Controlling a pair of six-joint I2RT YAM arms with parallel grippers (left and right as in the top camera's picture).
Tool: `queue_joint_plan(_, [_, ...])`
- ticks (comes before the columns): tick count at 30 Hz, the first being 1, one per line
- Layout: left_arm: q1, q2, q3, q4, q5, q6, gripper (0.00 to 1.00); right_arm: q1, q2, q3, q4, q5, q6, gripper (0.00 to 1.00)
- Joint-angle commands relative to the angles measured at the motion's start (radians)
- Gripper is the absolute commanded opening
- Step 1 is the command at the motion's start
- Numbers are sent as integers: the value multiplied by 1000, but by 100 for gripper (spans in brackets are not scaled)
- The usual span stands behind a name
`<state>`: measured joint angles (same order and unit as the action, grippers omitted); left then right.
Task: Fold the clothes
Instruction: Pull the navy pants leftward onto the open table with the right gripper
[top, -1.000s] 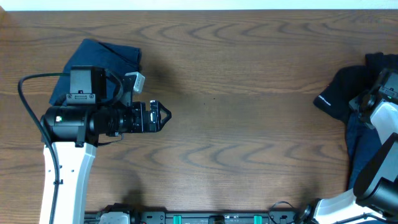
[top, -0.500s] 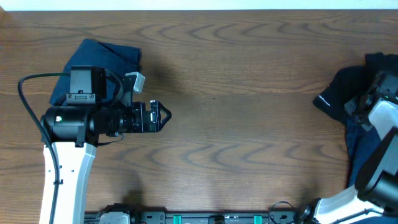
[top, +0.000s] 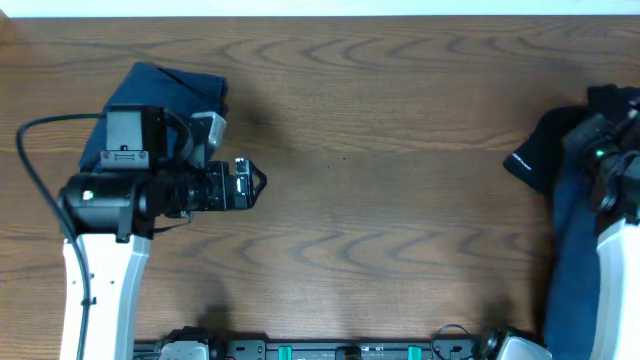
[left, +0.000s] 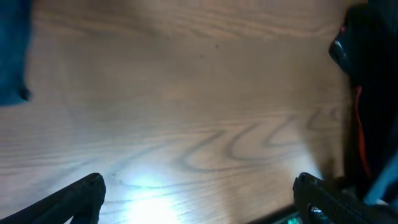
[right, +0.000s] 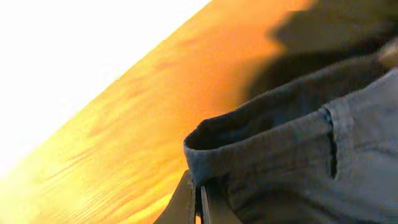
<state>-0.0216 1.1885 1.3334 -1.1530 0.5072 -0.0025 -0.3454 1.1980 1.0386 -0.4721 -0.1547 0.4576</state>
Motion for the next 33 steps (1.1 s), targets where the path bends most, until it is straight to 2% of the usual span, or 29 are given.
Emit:
queue_joint_plan(1, [5, -40, 87, -14, -113, 10, 98, 122, -47, 9, 12, -138, -2, 1])
queue_joint_plan(7, [5, -68, 130, -22, -135, 10, 98, 449, 3, 9, 87, -104, 65, 1])
queue_joint_plan(13, [5, -66, 130, -61, -190, 10, 98, 799, 186, 9, 174, -13, 90, 1])
queue_joint_plan(17, [5, -65, 129, -68, -206, 10, 98, 969, 322, 9, 223, -8, 111, 1])
queue_joint_plan(19, [5, -62, 129, -67, -205, 9, 98, 1019, 363, 9, 235, 23, 110, 9])
queue_joint_plan(22, [-1, -39, 126, -66, -169, 6, 98, 1030, 361, 9, 233, 96, 79, 42])
queue_joint_plan(23, [-6, -27, 124, -65, -146, 6, 98, 1020, 348, 9, 225, 125, 80, 47])
queue_joint_plan(25, [-26, 10, 120, -65, -108, 8, 99, 983, 307, 9, 208, 163, 80, 50])
queue_joint_plan(28, [-79, 79, 109, -53, -88, 11, 87, 891, 222, 9, 171, 178, 80, 52])
queue_joint_plan(30, [-137, 142, 101, -28, -88, 11, 72, 806, 157, 9, 131, 176, 81, 49])
queue_joint_plan(33, [-233, 246, 95, 33, -88, 32, 47, 684, 66, 9, 44, 173, 88, 39])
